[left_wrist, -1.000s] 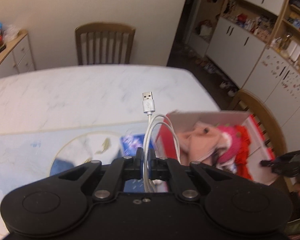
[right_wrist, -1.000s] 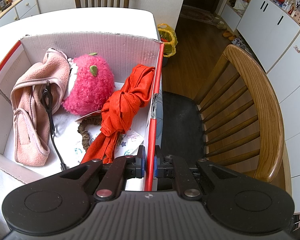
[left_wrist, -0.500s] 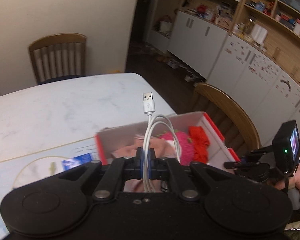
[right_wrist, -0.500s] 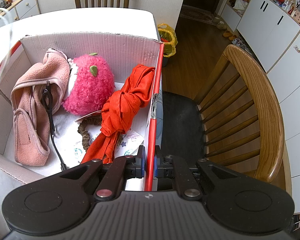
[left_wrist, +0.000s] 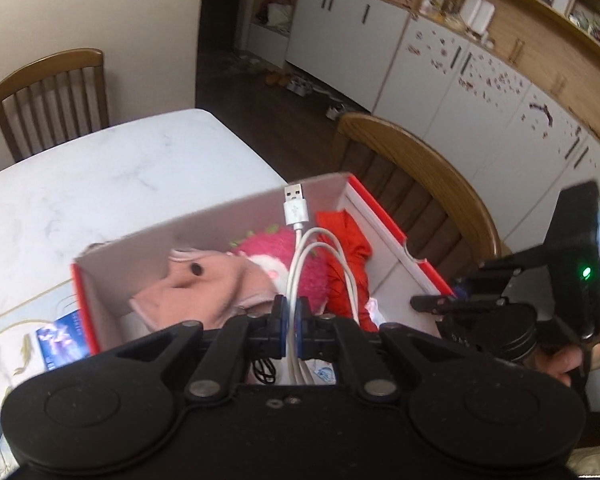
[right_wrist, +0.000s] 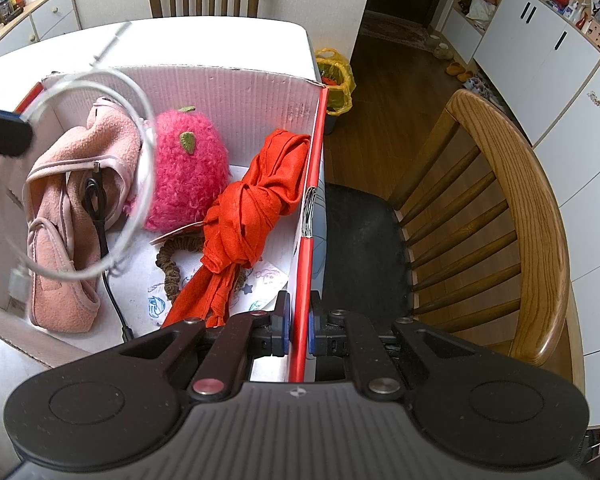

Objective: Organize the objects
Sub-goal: 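Carry the white cable into the box and open the left gripper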

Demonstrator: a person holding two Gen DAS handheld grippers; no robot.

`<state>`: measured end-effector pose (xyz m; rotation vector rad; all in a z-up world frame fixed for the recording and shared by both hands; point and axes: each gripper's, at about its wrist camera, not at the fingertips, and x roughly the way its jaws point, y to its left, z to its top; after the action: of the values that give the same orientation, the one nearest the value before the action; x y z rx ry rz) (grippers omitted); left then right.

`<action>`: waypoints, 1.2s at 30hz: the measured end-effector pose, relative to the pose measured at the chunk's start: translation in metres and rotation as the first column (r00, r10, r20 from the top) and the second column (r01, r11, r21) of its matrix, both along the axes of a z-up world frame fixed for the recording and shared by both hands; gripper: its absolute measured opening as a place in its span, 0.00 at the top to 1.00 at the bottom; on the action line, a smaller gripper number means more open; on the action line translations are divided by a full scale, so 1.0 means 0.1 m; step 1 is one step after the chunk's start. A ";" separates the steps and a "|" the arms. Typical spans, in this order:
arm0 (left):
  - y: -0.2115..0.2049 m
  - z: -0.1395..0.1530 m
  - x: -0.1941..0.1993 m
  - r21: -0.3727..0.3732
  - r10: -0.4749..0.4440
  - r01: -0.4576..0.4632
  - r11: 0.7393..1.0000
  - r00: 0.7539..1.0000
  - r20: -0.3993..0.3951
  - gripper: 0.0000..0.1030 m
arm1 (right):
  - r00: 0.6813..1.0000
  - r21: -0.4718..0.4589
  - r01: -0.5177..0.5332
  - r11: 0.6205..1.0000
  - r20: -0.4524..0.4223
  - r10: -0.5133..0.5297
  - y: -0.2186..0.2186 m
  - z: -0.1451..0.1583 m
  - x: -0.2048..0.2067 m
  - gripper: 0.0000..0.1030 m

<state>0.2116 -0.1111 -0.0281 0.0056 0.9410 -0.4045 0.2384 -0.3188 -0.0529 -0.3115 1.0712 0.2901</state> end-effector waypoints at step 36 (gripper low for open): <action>-0.01 -0.75 0.15 0.158 0.040 -0.015 0.987 0.986 -0.159 0.94 | 1.000 0.009 -0.024 1.000 -0.004 0.024 0.00 0.00 0.02 0.92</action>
<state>0.2263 -0.1122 -0.1027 0.1042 1.1306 -0.3079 0.2403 -0.3187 -0.0531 -0.3162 1.0709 0.3171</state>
